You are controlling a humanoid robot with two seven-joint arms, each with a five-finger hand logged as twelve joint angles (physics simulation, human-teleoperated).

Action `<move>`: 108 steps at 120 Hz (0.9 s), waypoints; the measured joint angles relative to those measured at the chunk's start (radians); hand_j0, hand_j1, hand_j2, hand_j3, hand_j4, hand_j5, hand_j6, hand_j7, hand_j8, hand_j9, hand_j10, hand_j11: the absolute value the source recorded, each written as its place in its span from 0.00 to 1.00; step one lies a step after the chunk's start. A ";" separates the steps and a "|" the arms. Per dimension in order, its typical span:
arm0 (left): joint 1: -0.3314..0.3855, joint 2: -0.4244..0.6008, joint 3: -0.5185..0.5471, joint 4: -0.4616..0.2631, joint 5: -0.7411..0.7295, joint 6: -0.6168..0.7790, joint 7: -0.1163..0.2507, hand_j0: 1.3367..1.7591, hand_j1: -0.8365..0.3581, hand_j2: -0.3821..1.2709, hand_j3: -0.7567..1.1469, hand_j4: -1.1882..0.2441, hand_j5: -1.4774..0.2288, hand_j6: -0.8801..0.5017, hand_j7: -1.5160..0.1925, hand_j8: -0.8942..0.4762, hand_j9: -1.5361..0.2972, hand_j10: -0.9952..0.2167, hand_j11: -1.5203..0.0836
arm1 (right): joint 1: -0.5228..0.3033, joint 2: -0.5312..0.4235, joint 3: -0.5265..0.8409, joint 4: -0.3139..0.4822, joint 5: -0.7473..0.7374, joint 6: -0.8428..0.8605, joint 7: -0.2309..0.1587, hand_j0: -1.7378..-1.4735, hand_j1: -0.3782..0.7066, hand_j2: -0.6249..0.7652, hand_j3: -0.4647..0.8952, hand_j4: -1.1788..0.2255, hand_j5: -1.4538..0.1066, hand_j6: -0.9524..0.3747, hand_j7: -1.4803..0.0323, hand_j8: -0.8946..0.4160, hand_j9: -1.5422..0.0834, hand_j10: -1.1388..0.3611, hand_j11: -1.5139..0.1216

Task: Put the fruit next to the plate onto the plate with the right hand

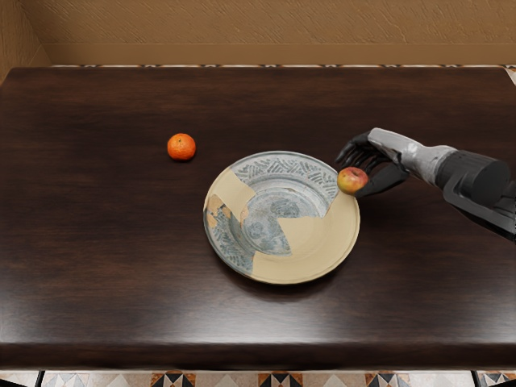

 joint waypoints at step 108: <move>-0.001 0.000 0.000 0.000 0.000 0.000 0.000 0.76 0.76 0.26 0.40 0.67 0.69 0.47 0.71 0.48 0.67 0.63 0.76 | -0.001 0.089 -0.015 0.001 0.001 0.028 -0.009 0.30 0.58 0.50 0.34 0.46 0.47 0.34 0.51 0.35 0.51 0.40 0.49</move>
